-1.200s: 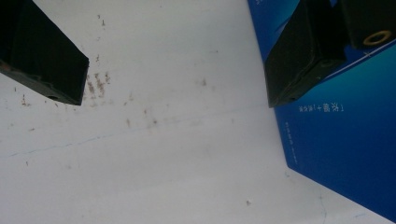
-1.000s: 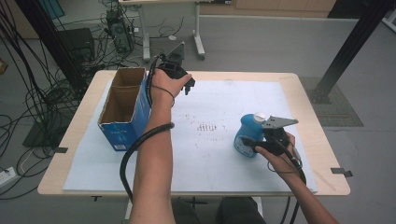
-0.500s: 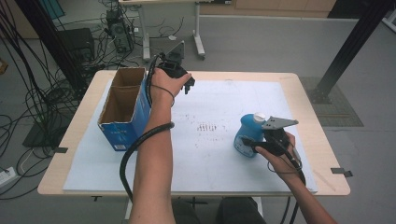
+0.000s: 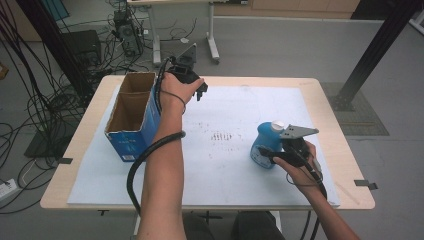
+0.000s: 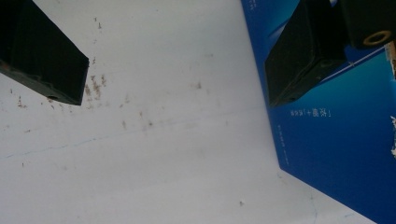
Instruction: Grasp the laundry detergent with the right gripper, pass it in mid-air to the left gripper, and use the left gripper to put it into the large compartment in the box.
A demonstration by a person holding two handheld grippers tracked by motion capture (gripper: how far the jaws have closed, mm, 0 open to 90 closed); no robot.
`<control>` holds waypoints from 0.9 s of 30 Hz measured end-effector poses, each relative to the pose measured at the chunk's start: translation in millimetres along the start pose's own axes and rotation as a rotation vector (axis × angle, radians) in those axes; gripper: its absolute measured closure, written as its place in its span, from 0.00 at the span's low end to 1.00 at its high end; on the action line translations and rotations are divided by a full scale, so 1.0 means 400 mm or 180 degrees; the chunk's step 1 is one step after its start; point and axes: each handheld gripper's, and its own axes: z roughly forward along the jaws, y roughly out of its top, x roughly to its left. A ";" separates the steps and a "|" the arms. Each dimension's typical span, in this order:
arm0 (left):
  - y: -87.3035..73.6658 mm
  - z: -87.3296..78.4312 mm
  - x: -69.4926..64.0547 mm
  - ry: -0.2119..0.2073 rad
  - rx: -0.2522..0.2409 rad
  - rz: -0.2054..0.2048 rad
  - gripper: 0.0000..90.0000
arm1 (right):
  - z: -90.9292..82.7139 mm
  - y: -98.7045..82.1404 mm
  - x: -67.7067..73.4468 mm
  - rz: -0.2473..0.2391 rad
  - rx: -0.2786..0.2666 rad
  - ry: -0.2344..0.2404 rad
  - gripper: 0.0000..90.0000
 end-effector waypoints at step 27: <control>-0.006 -0.018 -0.003 -0.0010 -0.0039 0.0020 0.08 | 0.000 0.001 0.000 -0.0001 0.0003 -0.0006 0.47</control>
